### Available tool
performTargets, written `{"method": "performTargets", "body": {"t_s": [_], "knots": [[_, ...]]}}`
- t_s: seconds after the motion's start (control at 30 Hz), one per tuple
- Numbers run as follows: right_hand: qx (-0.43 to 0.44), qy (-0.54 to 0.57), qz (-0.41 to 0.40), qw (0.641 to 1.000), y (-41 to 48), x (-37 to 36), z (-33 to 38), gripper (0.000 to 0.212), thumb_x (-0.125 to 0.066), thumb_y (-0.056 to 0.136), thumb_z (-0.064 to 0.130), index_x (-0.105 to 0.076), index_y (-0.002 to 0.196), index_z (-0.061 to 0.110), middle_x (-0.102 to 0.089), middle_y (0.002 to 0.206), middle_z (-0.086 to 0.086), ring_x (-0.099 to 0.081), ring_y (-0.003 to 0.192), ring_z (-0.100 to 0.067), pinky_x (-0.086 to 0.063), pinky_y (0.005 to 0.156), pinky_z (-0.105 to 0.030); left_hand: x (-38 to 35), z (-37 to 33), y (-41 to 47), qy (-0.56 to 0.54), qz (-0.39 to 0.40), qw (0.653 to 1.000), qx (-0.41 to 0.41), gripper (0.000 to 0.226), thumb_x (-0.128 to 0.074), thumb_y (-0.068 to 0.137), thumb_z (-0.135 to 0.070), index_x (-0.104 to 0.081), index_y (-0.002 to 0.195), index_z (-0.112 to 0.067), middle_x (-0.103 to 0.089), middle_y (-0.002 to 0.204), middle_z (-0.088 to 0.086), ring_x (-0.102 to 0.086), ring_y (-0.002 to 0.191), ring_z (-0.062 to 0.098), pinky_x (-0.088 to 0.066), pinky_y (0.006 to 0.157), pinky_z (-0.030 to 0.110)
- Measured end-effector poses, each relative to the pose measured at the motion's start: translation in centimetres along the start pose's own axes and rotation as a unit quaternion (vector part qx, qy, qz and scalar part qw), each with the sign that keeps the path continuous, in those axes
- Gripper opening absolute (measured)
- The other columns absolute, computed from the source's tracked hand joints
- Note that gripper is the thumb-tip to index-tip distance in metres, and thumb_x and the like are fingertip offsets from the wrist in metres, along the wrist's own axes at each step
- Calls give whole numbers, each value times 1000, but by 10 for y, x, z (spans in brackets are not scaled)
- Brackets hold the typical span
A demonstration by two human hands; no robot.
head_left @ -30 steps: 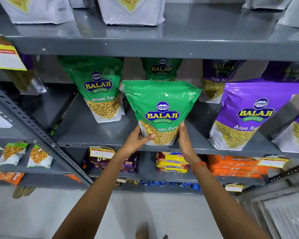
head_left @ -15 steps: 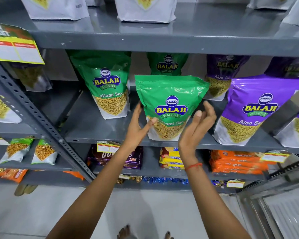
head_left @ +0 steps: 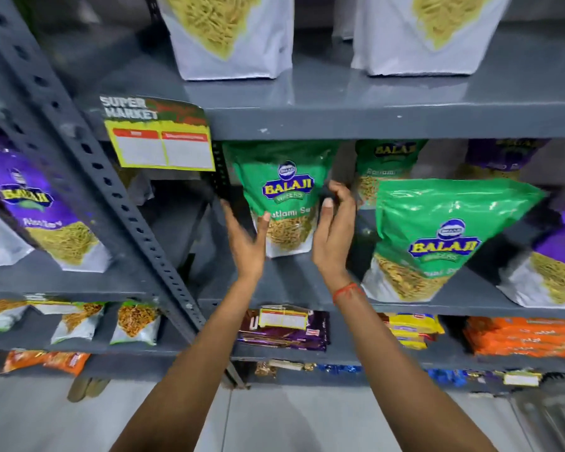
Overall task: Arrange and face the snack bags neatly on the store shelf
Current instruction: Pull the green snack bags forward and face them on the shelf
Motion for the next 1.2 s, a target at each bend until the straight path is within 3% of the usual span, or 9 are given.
{"method": "performTargets", "body": {"t_s": [0.07,0.13,0.2,0.33,0.57,0.73,0.87,1.03,1.2], "knots": [[-139,-13,48,989,3,-19,-47,47,-38,96,31,-41,132,1,-50,136,-18,-45,123,-17,-32,102,-14,-11,31,16,-8,98,993,65,76,-65,76,-44,-36,138,-14,-39,148,12,-37,136,18,-29,115,36],[-281,2,113,953,-5,-33,-89,64,-36,89,58,-37,139,18,-45,144,-8,-43,131,-21,-31,112,-29,-21,51,24,-11,172,977,128,54,-63,62,-59,-60,107,-28,-63,118,8,-56,112,19,-42,104,46],[-347,55,189,917,-17,-47,-120,73,-33,74,79,-47,131,35,-50,141,4,-46,130,-15,-31,115,-39,-24,59,28,-19,209,964,161,49,-64,58,-61,-63,96,-32,-67,109,1,-59,105,16,-45,100,44],[-361,41,213,907,-37,-41,-124,66,-34,83,71,-40,136,32,-46,142,5,-44,126,-10,-30,113,-38,-19,62,23,-54,236,951,191,62,-64,67,-59,-58,119,-25,-63,126,4,-58,117,21,-40,109,44],[-324,61,206,922,-66,-20,-84,34,-32,99,33,-42,126,16,-53,114,9,-50,99,7,-36,69,7,7,63,-18,-46,241,946,214,55,-63,59,-73,-62,103,-40,-66,121,-3,-59,115,15,-39,109,47],[-331,81,203,918,-108,-4,-76,26,-34,98,32,-41,121,22,-54,109,18,-52,98,11,-42,74,2,30,60,-60,-67,217,952,207,20,-56,82,-46,-59,100,-37,-64,109,-10,-58,102,3,-41,103,36],[-340,88,204,914,-119,0,-68,26,-35,97,37,-39,121,28,-54,110,21,-54,100,11,-46,78,-5,34,54,-71,-81,220,950,208,35,-58,70,-57,-60,99,-38,-65,108,-13,-58,106,5,-41,103,35],[-341,88,203,914,-116,2,-63,23,-34,98,34,-37,120,27,-52,107,23,-52,96,13,-44,72,2,36,51,-73,-77,228,948,210,50,-57,66,-61,-58,107,-32,-65,111,-7,-59,106,9,-42,104,38],[-329,78,203,919,-111,2,-62,28,-33,98,32,-38,123,19,-50,106,20,-48,97,11,-40,69,7,37,47,-73,-70,213,953,204,38,-58,76,-54,-60,105,-29,-66,106,-9,-61,102,6,-43,105,40]]}}
Point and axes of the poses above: each hand's wrist, its own y-axis towards the middle knuckle, its own x-axis out of the back of the hand, z = x × y, the point moved 7 cm from there along y, towards the middle knuckle
